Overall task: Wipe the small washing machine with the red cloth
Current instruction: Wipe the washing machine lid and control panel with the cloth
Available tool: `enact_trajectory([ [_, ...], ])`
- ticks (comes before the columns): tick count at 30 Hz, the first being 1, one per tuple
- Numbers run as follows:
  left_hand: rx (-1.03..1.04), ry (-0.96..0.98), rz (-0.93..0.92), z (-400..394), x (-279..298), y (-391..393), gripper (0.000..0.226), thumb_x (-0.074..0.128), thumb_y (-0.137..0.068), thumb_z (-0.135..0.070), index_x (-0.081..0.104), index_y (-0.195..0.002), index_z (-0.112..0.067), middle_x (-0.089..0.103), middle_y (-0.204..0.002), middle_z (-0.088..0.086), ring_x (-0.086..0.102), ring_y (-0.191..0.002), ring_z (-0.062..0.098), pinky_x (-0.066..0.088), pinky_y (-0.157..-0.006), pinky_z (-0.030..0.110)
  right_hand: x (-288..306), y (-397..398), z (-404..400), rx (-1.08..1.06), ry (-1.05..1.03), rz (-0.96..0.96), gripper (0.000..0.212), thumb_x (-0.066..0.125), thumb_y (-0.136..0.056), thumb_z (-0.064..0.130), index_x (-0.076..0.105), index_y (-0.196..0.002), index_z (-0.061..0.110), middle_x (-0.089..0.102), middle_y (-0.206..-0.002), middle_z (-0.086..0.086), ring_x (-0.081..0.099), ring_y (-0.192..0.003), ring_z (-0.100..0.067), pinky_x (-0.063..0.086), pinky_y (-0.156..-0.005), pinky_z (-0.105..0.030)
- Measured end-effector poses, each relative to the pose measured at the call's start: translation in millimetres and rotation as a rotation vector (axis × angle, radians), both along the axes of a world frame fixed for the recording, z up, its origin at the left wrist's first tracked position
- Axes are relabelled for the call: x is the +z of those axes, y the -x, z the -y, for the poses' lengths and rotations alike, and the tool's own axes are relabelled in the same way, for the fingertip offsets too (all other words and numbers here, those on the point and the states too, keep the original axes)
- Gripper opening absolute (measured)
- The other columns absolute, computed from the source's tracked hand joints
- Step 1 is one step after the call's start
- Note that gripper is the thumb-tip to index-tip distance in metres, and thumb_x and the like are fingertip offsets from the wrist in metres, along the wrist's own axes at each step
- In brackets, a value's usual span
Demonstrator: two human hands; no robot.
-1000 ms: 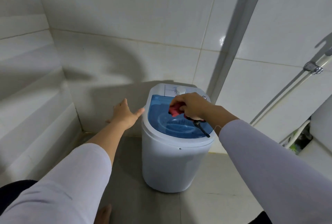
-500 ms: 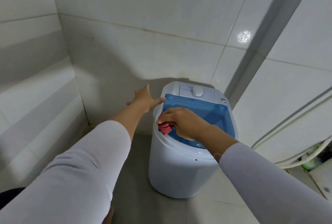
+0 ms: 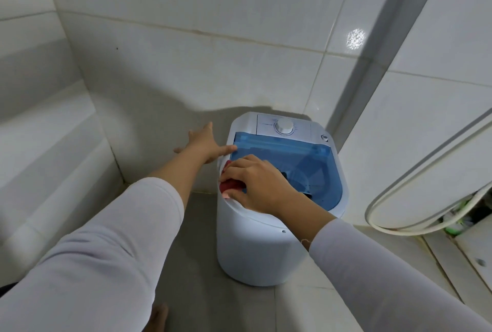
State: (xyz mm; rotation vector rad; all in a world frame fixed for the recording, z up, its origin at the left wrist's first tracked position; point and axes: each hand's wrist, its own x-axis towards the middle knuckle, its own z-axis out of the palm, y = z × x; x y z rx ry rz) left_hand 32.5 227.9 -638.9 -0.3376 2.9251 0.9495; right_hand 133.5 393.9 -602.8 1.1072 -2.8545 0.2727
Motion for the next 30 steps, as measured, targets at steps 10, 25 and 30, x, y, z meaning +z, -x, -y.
enact_trajectory([
  [10,0.016,0.121,0.016,-8.3,12.9,-10.3,0.106,0.066,-0.073,-0.065,0.010,-0.153,-0.023,0.023,-0.157,0.009,0.012,-0.147,0.031,0.019,-0.108,0.069,3.4,1.1,-17.9,-0.050,0.013,0.070,0.025,0.056,-0.092,0.019,0.065,-0.115,0.023,0.066,-0.121,0.002,0.054,-0.108,-0.018,0.048,-0.097,-0.034],
  [25,0.019,0.151,0.016,-10.5,18.2,-18.0,0.103,0.063,-0.077,-0.064,0.008,-0.153,-0.022,0.020,-0.159,0.008,0.011,-0.147,0.032,0.013,-0.107,0.072,10.5,-12.5,-73.8,-0.224,-0.032,0.124,0.026,0.061,-0.088,0.011,0.065,-0.111,0.023,0.065,-0.116,0.002,0.052,-0.105,-0.019,0.049,-0.095,-0.039],
  [30,0.017,0.158,0.008,-13.5,20.2,-20.0,0.102,0.063,-0.078,-0.063,0.008,-0.153,-0.022,0.020,-0.159,0.007,0.011,-0.147,0.031,0.012,-0.108,0.072,13.2,-18.1,-94.9,-0.288,-0.017,0.148,0.023,0.060,-0.089,0.011,0.065,-0.109,0.021,0.067,-0.115,0.000,0.053,-0.105,-0.020,0.048,-0.097,-0.035],
])
